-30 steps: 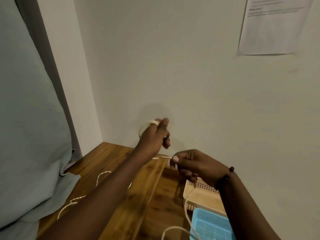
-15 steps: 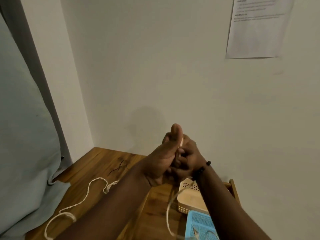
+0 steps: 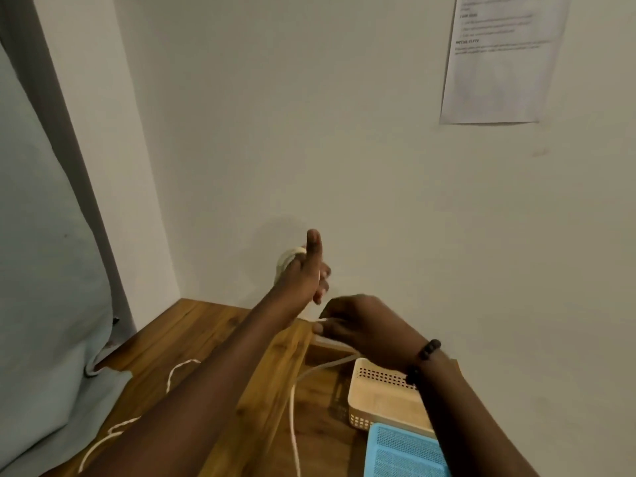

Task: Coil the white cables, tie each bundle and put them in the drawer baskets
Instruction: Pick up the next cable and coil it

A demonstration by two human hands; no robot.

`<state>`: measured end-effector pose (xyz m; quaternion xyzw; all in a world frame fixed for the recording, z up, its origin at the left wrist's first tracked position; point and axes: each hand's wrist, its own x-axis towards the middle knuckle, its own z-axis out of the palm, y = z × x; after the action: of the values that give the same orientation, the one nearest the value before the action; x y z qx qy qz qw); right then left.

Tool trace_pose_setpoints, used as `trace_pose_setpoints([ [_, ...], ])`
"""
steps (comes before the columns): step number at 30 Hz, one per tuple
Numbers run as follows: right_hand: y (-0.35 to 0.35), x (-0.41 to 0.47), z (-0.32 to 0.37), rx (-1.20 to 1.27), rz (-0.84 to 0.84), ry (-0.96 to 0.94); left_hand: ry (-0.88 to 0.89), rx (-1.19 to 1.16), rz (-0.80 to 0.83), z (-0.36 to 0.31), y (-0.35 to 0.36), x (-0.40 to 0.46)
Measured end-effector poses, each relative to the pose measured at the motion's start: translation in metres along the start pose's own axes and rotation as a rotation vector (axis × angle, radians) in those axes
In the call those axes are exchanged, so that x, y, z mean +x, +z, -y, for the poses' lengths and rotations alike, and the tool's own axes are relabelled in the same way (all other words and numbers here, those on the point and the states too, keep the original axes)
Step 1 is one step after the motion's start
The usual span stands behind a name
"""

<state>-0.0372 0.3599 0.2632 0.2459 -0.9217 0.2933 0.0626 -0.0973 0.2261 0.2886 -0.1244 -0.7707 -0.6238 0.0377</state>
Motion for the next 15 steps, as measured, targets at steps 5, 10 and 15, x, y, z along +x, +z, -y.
trace_pose_setpoints([
  [5,-0.040,0.006,-0.012,-0.298,-0.042,0.037,-0.016,0.298,0.573,0.007,-0.001,-0.024],
  [10,-0.052,0.014,-0.018,-0.455,-0.004,-0.160,-0.165,0.378,0.725,-0.004,-0.001,-0.026],
  [15,-0.056,0.020,-0.018,-0.378,0.121,-0.194,-0.178,0.487,0.843,-0.004,-0.002,-0.026],
])
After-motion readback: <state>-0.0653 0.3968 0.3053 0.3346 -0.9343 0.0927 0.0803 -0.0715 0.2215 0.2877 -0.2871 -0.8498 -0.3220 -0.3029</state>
